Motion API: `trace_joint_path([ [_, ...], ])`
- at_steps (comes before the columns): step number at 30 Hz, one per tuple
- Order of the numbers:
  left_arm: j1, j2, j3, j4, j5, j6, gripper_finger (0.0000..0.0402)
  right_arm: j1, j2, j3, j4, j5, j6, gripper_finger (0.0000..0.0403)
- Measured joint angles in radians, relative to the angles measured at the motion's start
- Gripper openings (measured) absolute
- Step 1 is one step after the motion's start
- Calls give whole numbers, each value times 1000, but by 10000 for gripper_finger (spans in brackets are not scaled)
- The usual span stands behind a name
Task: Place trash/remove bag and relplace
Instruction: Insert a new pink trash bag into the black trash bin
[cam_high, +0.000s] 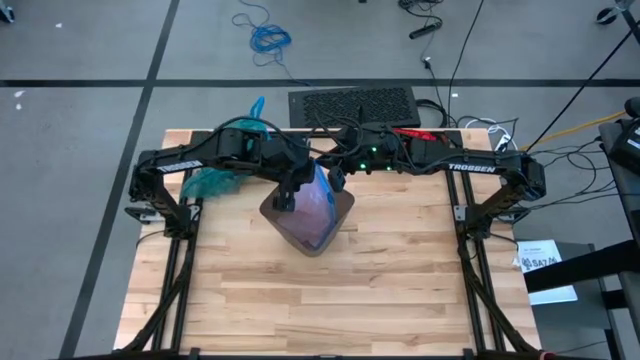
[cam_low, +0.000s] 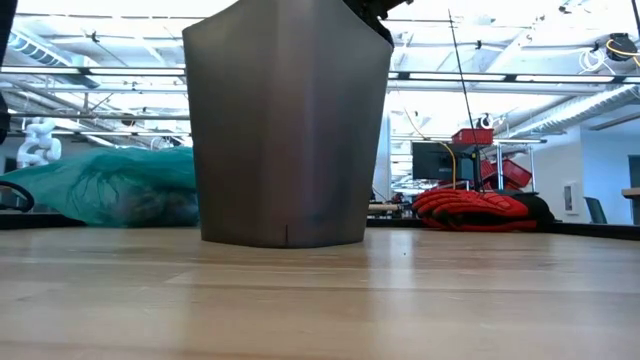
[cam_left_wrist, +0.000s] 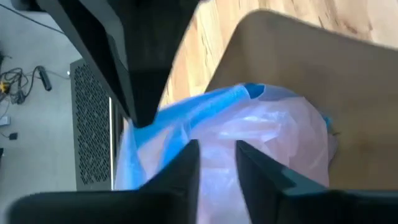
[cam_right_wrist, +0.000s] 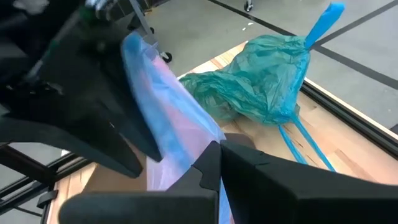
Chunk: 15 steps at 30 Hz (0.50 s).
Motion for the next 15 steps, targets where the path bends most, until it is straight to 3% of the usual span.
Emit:
trace_joint_path([
  [4, 0, 0, 0, -31, 1, -8, 16, 0, 0, 0, 15, 0, 0, 0],
  [15, -19, -45, 0, -65, 9, -82, 1, -7, 0, 0, -1, 0, 0, 0],
])
